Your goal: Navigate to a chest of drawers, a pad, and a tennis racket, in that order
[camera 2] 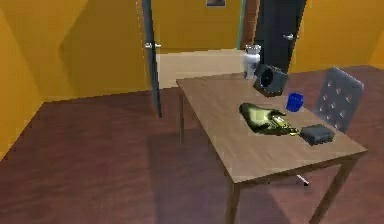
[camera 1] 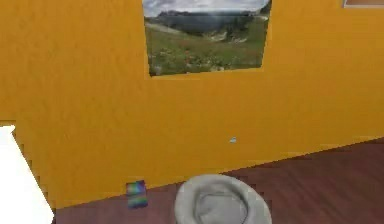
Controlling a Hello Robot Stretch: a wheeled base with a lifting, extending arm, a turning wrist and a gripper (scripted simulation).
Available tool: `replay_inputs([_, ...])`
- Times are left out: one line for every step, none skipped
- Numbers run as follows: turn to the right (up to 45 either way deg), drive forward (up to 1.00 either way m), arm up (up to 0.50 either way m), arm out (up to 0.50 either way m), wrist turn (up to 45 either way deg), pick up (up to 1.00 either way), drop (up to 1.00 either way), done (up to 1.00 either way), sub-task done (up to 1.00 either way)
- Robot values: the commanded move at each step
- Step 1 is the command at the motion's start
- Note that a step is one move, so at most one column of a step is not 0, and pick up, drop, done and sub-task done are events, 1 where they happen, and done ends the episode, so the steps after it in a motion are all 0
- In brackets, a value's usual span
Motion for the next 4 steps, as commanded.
replay_inputs([-45.0,0.0,0.0,0.0,0.0,0.0,0.0,0.0,0.0])
replay_inputs([-18.0,0.0,0.0,0.0,0.0,0.0,0.0,0.0,0.0])
replay_inputs([0.0,0.0,0.0,0.0,0.0,0.0,0.0,0.0,1.0])
replay_inputs([45.0,0.0,0.0,0.0,0.0,0.0,0.0,0.0,0.0])
